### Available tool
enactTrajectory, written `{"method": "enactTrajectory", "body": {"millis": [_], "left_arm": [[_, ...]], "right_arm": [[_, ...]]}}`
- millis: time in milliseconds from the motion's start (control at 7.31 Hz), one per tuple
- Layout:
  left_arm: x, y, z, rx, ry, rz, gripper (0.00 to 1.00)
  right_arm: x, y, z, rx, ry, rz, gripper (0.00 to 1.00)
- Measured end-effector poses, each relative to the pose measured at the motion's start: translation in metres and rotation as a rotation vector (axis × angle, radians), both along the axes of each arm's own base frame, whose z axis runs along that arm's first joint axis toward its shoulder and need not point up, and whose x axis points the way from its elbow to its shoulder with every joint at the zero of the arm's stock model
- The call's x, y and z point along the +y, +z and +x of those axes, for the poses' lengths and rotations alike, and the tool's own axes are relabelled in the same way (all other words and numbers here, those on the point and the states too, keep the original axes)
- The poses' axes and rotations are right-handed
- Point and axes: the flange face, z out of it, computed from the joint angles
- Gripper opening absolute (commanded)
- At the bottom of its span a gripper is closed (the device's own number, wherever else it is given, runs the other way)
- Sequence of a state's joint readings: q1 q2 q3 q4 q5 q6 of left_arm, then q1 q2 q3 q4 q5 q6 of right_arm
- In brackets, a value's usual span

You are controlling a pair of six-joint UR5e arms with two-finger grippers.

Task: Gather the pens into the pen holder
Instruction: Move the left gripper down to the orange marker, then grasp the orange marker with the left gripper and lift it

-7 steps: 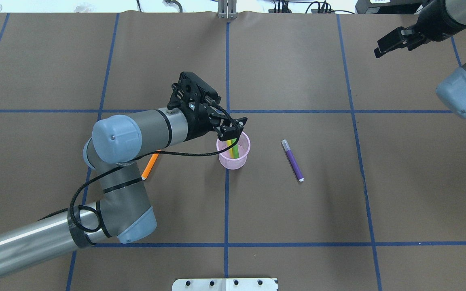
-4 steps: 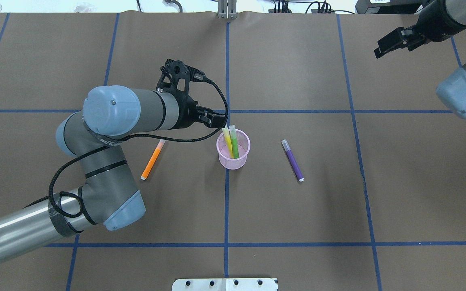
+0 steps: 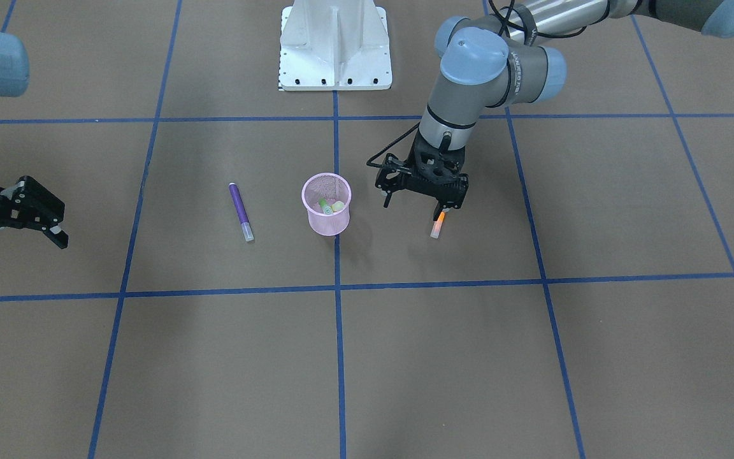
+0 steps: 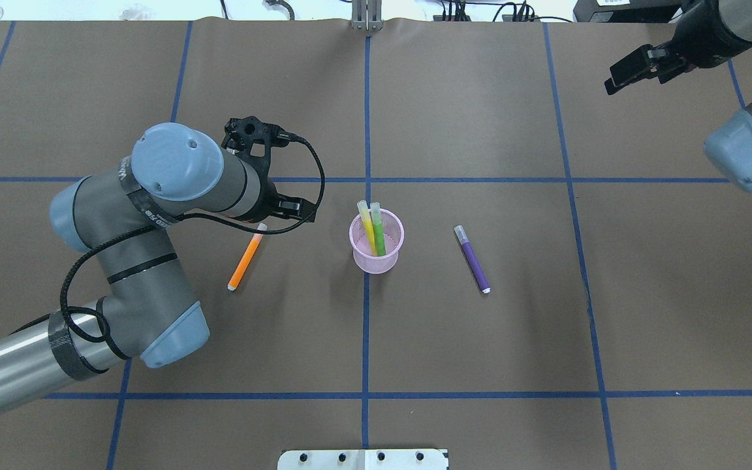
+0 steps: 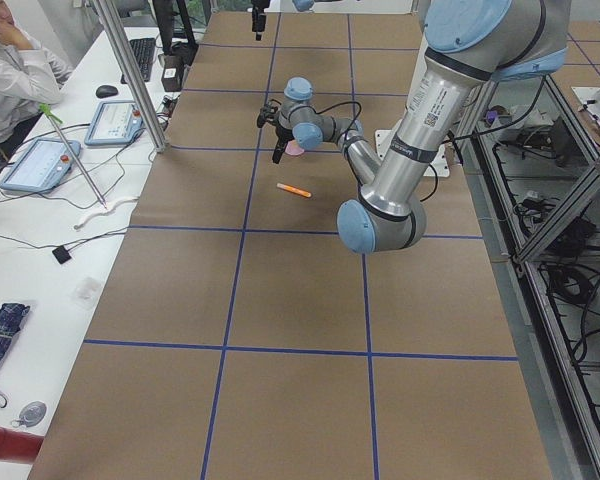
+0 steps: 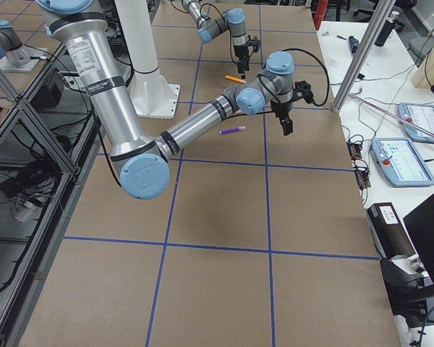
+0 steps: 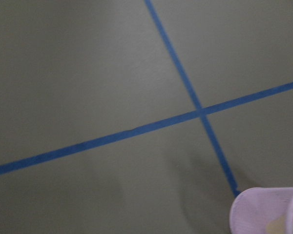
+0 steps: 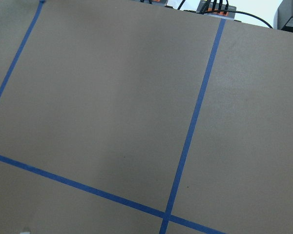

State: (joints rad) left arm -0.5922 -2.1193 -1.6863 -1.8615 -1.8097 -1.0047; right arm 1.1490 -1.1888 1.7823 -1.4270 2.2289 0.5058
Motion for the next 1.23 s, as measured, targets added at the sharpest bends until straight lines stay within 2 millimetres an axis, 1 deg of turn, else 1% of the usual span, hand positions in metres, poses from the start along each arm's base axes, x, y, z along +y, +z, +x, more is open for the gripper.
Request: {"method": "enactTrajectory", "body": {"millis": [137, 274, 410, 684, 958, 1094, 1231], "left_arm": [[0.003, 0.017, 0.003, -0.022, -0.004, -0.033, 1.00], [0.005, 0.026, 0.005, -0.033, -0.001, -0.046, 0.99], [0.005, 0.032, 0.009, -0.039, 0.005, -0.049, 0.90], [0.002, 0.047, 0.018, -0.042, 0.013, -0.047, 0.78], [-0.002, 0.062, 0.027, -0.040, 0.016, -0.045, 0.58], [-0.002, 0.064, 0.028, -0.039, 0.017, -0.045, 0.49], [-0.003, 0.065, 0.028, -0.038, 0.018, -0.045, 0.46]], "right_arm": [[0.000, 0.001, 0.000, 0.000, 0.000, -0.001, 0.99], [0.000, 0.000, 0.000, 0.000, 0.000, -0.001, 0.99], [-0.001, 0.000, 0.000, 0.000, 0.000, 0.000, 0.99], [-0.001, -0.001, 0.000, -0.001, 0.002, 0.000, 0.99], [-0.001, -0.001, 0.000, -0.001, 0.003, -0.002, 0.99], [-0.001, -0.001, 0.000, -0.001, 0.005, -0.004, 0.99], [0.000, -0.001, 0.000, -0.002, 0.005, -0.004, 0.99]]}}
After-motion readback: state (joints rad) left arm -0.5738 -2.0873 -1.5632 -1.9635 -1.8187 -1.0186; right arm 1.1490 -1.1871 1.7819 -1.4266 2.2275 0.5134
